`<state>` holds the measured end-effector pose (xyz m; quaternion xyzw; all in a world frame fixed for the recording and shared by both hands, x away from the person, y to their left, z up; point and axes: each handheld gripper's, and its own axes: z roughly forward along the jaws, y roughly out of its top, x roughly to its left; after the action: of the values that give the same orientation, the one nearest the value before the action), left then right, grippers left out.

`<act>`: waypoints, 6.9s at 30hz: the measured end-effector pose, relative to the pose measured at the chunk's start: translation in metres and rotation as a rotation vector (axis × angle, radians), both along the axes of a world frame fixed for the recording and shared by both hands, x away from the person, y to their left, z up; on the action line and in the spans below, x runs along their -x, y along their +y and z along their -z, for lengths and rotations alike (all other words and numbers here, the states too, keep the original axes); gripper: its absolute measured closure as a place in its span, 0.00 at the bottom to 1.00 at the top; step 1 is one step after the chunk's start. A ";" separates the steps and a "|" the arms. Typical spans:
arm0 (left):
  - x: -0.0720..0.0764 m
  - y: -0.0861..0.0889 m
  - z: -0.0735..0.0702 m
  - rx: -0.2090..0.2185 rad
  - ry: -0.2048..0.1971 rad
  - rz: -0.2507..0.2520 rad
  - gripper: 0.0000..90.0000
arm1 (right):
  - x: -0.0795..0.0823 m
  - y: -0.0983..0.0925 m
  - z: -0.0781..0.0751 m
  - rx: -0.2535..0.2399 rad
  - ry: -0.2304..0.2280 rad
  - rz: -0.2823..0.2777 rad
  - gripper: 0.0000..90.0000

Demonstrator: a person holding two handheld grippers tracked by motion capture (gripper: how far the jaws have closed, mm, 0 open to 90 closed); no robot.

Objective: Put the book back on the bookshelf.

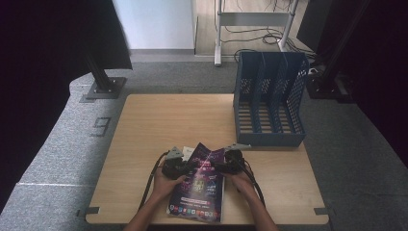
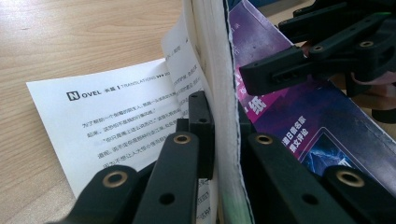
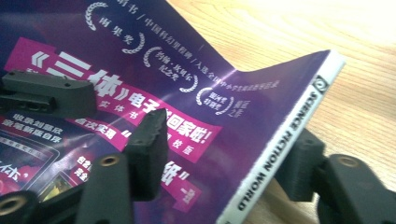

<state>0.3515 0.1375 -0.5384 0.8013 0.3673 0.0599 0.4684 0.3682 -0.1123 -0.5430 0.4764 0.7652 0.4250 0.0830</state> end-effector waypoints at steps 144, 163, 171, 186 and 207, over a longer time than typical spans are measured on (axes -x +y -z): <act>0.025 0.021 -0.098 0.182 -0.374 0.126 0.92 | 0.079 -0.028 -0.116 -0.156 -0.656 -0.121 0.84; 0.024 0.024 -0.093 0.152 -0.365 0.076 0.76 | 0.072 -0.017 -0.110 -0.148 -0.616 -0.184 0.88; 0.021 0.026 -0.090 0.159 -0.337 0.081 0.81 | 0.066 -0.010 -0.108 -0.167 -0.607 -0.207 0.74; 0.020 0.028 -0.091 0.179 -0.314 0.091 0.85 | 0.062 0.000 -0.111 -0.144 -0.574 -0.259 0.83; 0.021 0.029 -0.089 0.151 -0.323 0.053 0.59 | 0.068 -0.002 -0.105 -0.140 -0.596 -0.246 0.90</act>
<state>0.3305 0.1668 -0.4490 0.7532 0.2694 0.1479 0.5815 0.2998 -0.1148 -0.4380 0.2394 0.7281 0.6041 0.2184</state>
